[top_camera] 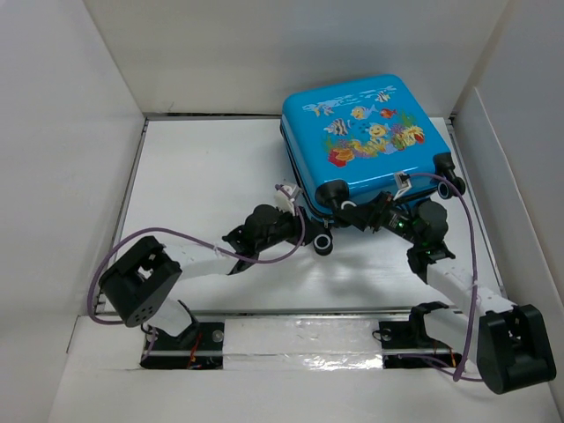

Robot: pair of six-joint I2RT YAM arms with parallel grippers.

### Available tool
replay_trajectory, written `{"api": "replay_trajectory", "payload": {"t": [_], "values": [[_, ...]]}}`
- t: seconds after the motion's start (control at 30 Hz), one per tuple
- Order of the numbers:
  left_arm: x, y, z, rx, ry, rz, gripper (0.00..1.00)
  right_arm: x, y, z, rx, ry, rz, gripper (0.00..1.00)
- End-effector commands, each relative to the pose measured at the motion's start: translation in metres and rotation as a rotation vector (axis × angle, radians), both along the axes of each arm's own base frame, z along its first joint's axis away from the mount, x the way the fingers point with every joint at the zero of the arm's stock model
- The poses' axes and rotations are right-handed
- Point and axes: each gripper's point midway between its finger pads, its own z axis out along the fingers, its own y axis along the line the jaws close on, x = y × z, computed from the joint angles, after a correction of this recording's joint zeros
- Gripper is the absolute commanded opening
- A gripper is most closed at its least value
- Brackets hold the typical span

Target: Pack the luggage

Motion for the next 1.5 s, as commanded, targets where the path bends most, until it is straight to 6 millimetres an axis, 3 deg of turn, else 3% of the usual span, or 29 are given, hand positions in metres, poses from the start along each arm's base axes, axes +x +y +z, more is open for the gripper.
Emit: {"api": "replay_trajectory", "payload": {"t": [0.0,0.07,0.23,0.43,0.67,0.77,1.33,1.47], "values": [[0.014,-0.008,0.014,-0.047,-0.055,0.043,0.31,0.0,0.003,0.029,0.007,-0.107,0.014,0.94],[0.018,-0.016,0.021,-0.063,-0.072,0.048,0.33,0.001,0.003,0.027,0.005,-0.101,0.013,0.93],[0.029,-0.028,0.009,-0.042,-0.071,0.083,0.36,0.0,0.009,0.023,0.01,-0.089,0.038,0.92],[0.037,-0.031,0.011,-0.065,-0.078,0.112,0.46,0.001,0.009,0.022,0.005,-0.093,0.036,0.92],[0.058,-0.022,0.012,-0.037,-0.108,0.302,0.47,0.001,0.01,0.017,0.006,-0.086,0.041,0.92],[0.055,-0.026,0.018,-0.056,-0.127,0.321,0.47,0.0,0.01,0.016,0.004,-0.085,0.044,0.92],[0.054,-0.04,0.026,-0.096,-0.156,0.358,0.37,-0.001,0.014,0.008,0.003,-0.077,0.062,0.93],[0.056,-0.042,0.034,-0.125,-0.172,0.379,0.26,-0.004,0.014,0.01,0.005,-0.083,0.07,0.93]]}}
